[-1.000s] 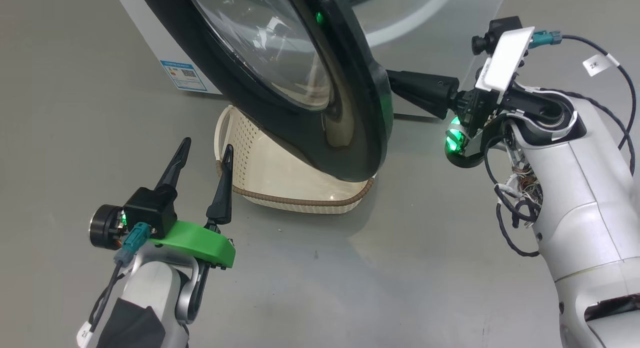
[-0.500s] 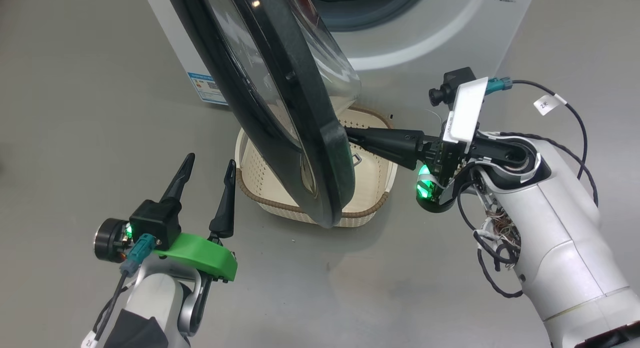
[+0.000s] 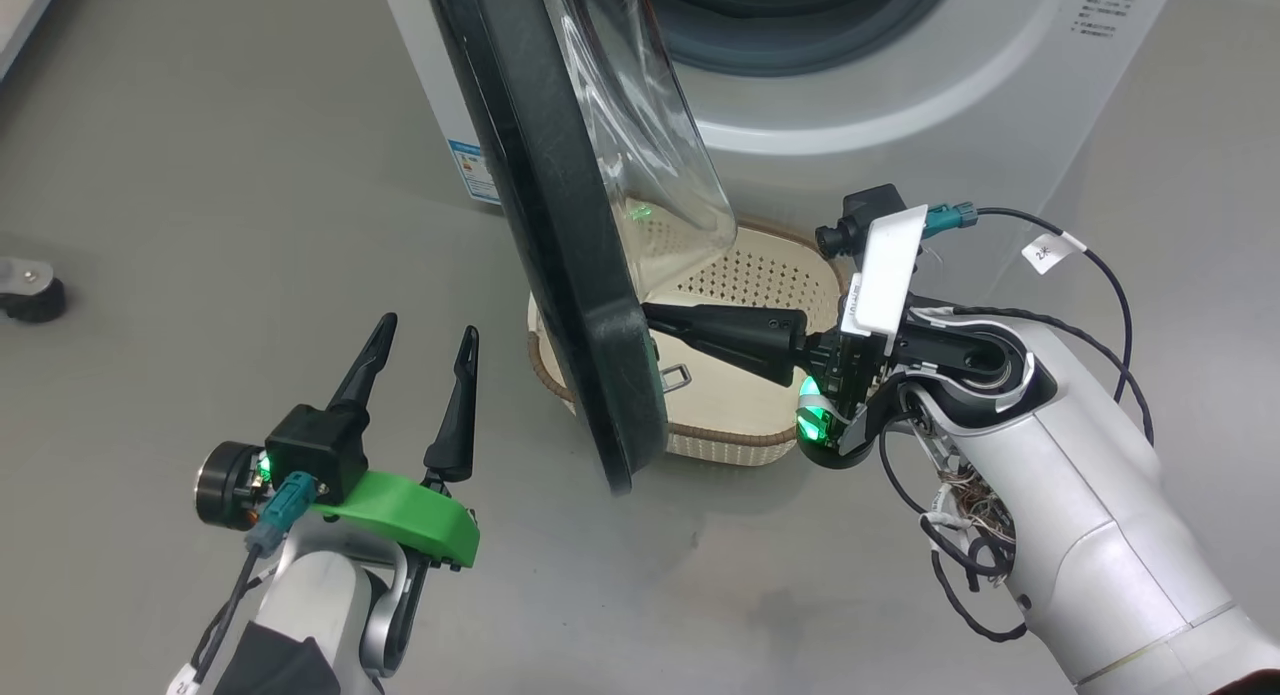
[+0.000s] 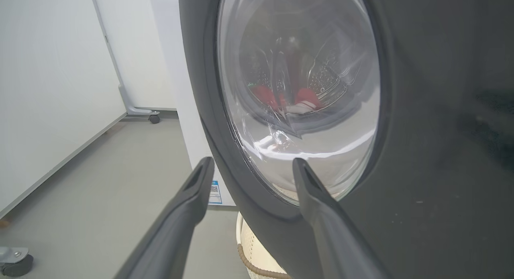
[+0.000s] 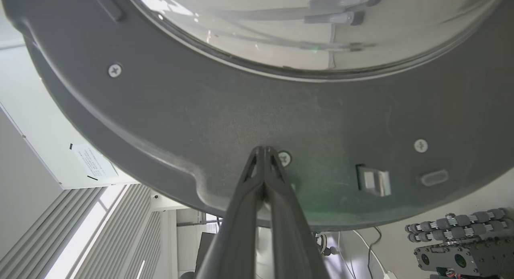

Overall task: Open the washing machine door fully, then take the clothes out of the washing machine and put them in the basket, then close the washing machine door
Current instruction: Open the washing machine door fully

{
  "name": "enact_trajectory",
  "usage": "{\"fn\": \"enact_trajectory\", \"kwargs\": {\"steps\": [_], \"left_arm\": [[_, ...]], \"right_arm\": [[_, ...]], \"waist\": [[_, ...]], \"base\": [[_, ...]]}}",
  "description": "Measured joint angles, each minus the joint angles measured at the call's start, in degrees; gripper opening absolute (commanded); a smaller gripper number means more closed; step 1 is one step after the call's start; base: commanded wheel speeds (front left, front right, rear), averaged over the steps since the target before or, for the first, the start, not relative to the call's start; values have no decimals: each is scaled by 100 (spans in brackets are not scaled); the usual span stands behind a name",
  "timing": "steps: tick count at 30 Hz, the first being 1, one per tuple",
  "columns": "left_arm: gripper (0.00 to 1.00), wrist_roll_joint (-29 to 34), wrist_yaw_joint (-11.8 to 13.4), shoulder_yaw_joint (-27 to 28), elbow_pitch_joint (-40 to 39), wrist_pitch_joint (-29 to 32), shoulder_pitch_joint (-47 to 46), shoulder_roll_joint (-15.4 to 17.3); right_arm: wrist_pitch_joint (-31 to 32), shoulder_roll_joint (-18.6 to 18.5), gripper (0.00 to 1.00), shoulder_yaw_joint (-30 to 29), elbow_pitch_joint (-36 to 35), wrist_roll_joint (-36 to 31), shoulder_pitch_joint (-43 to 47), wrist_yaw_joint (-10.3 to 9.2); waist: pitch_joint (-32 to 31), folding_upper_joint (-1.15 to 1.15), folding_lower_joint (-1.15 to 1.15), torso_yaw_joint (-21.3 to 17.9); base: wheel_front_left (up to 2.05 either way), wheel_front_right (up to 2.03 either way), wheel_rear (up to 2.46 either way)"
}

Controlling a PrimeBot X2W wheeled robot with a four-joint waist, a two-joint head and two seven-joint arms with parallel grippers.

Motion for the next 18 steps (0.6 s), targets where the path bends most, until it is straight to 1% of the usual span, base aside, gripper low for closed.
{"fn": "enact_trajectory", "kwargs": {"steps": [7, 11, 18], "left_arm": [[100, -24, 1, 8, 1, 0, 84, -7], [100, -25, 10, 66, -4, 0, 114, -10], [100, -68, 12, 92, -10, 0, 152, -12]], "right_arm": [[-242, -3, 0, 261, -144, 103, 74, 0], [-385, 10, 0, 407, -205, 272, 76, 0], [-758, 26, 0, 266, -254, 433, 281, 0]], "waist": [[-47, 0, 0, 213], [-67, 0, 0, 266], [-83, 0, 0, 260]], "base": [[0, 0, 0], [0, 0, 0], [0, 0, 0]]}}
